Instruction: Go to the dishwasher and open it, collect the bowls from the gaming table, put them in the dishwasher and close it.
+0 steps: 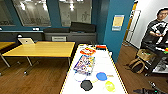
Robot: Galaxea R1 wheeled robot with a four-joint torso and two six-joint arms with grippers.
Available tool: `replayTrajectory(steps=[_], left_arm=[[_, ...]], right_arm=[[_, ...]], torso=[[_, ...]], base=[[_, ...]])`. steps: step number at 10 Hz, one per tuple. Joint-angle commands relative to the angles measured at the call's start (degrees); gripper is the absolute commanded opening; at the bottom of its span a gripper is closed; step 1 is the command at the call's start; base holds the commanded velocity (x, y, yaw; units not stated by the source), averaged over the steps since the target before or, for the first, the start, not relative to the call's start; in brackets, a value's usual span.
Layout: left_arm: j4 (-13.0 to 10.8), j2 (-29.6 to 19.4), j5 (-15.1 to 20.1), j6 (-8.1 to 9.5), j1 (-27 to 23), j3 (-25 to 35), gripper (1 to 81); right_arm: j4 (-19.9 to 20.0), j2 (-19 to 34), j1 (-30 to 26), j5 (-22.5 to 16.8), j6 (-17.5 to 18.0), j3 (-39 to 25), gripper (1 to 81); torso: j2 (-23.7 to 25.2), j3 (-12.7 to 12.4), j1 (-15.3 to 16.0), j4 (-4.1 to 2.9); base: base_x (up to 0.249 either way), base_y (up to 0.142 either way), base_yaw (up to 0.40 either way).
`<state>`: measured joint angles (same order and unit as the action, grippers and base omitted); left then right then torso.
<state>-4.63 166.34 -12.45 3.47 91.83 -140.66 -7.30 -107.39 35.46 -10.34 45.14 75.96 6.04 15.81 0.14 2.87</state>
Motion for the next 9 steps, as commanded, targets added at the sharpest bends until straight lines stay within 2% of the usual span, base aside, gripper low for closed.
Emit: replayTrajectory(steps=[1, 5, 7, 9], left_arm=[[0.0, -0.5, 3.0, 0.22, -1.0, 0.6, 81.1], [0.0, -0.4, 3.0, 0.22, -1.0, 0.6, 81.1], [0.1, -0.6, 3.0, 0.22, -1.0, 0.6, 81.1], [0.1, -0.6, 3.0, 0.39, -1.0, 0.6, 81.1]], right_arm=[[0.8, -1.2, -6.3, -2.7, 3.6, 5.4, 81.1], [1.2, -2.6, -7.7, -2.7, 6.9, 8.7, 81.1], [2.9, -3.6, -10.4, -3.2, 7.2, 10.1, 81.1], [5.4, -5.7, -12.4, -4.9, 7.2, 13.1, 81.1]], torso=[[0.0, 3.3, 0.0, 0.00], [-0.1, 8.1, 0.1, 0.00], [-0.1, 7.2, 0.1, 0.00], [-0.1, 7.6, 0.1, 0.00]], base=[[0.000, 0.000, 0.000], [0.000, 0.000, 0.000], [0.000, 0.000, 0.000], [0.000, 0.000, 0.000]])
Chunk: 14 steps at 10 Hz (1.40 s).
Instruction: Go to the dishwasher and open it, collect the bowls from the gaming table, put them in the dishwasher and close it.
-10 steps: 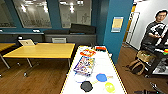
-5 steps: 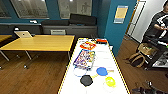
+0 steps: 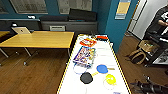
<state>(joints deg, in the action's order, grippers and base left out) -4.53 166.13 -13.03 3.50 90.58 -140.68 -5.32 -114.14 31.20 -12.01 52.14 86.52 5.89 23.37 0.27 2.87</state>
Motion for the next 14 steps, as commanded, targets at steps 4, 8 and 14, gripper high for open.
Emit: replayTrajectory(steps=[4, 8, 14], left_arm=[[0.2, -0.6, 3.6, 0.37, 0.3, 0.5, 81.1], [1.0, -0.8, 3.6, 0.37, 0.3, 0.5, 81.1], [1.6, -0.8, 3.6, 0.37, 0.3, 0.5, 81.1]], right_arm=[[5.8, -5.2, -10.0, -4.8, 0.3, 9.2, 81.1], [8.1, -11.1, -12.3, -4.8, 0.3, 15.6, 81.1], [7.8, -19.4, -13.0, -3.8, -0.4, 21.3, 81.1]], torso=[[0.0, 0.0, 0.0, 0.00], [0.0, 0.0, 0.0, 0.00], [0.0, 0.1, 0.0, 0.00]], base=[[0.000, 0.000, 0.000], [0.000, 0.000, 0.000], [0.000, 0.000, 0.000]])
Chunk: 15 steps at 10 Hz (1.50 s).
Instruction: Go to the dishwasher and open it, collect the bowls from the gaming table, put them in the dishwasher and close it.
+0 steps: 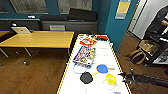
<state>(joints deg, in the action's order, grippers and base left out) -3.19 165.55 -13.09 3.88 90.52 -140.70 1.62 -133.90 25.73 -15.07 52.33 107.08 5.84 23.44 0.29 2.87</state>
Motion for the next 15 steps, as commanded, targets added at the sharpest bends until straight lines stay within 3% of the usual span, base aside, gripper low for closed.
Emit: replayTrajectory(steps=[1, 5, 11, 15], left_arm=[[0.4, -0.3, 3.7, -0.01, 0.3, 0.5, 81.1], [0.4, -0.1, 3.8, -0.01, 0.2, 0.5, 81.1], [0.4, -0.1, 3.9, -0.01, 0.0, 0.5, 81.1], [0.4, 0.0, 4.0, -0.01, -0.2, 0.5, 81.1]], right_arm=[[0.8, 0.3, -7.4, 0.0, -0.8, 0.1, 81.1], [0.4, -0.4, -5.4, 3.4, -0.7, -0.5, 81.1], [0.5, -3.7, -3.0, 3.6, -0.7, 3.4, 81.1], [0.5, -4.2, -0.7, 5.9, -0.7, 4.2, 81.1]], torso=[[0.0, 0.0, 0.0, 0.00], [0.0, 0.0, 0.0, 0.00], [0.0, 0.0, 0.0, 0.00], [0.0, 0.0, 0.0, 0.00]], base=[[0.000, 0.000, 0.000], [0.000, 0.000, 0.000], [0.000, 0.000, 0.000], [0.000, 0.000, 0.000]])
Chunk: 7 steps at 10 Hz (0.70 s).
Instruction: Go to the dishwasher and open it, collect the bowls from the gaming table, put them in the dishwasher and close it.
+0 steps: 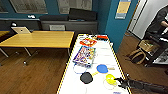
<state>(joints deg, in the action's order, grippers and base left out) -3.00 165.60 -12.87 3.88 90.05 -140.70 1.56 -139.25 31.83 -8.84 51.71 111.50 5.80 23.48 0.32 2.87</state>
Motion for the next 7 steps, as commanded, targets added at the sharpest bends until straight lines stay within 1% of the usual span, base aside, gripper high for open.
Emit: replayTrajectory(steps=[1, 3, 5, 7], left_arm=[[0.3, -0.2, 3.8, 0.07, 0.3, 0.5, 81.1], [0.3, -0.1, 3.8, 0.08, 0.3, 0.5, 81.1], [0.3, -0.3, 3.8, 0.25, 0.3, 0.5, 81.1], [0.3, -0.3, 3.9, 0.61, 0.3, 0.5, 81.1]], right_arm=[[0.5, 0.6, -6.7, -0.2, 0.0, -0.1, 81.1], [0.5, -0.5, -7.0, 1.0, 0.0, -0.1, 81.1], [0.4, -2.1, -6.9, 1.0, 0.0, 0.9, 81.1], [0.4, -3.9, -5.4, 1.5, -0.1, 3.0, 81.1]], torso=[[0.0, 0.0, 0.0, 0.00], [0.0, 0.0, 0.0, 0.00], [0.0, 0.0, 0.0, 0.00], [0.0, 0.0, 0.0, 0.00]], base=[[0.000, 0.000, 0.000], [0.000, 0.000, 0.000], [0.000, 0.000, 0.000], [0.000, 0.000, 0.000]])
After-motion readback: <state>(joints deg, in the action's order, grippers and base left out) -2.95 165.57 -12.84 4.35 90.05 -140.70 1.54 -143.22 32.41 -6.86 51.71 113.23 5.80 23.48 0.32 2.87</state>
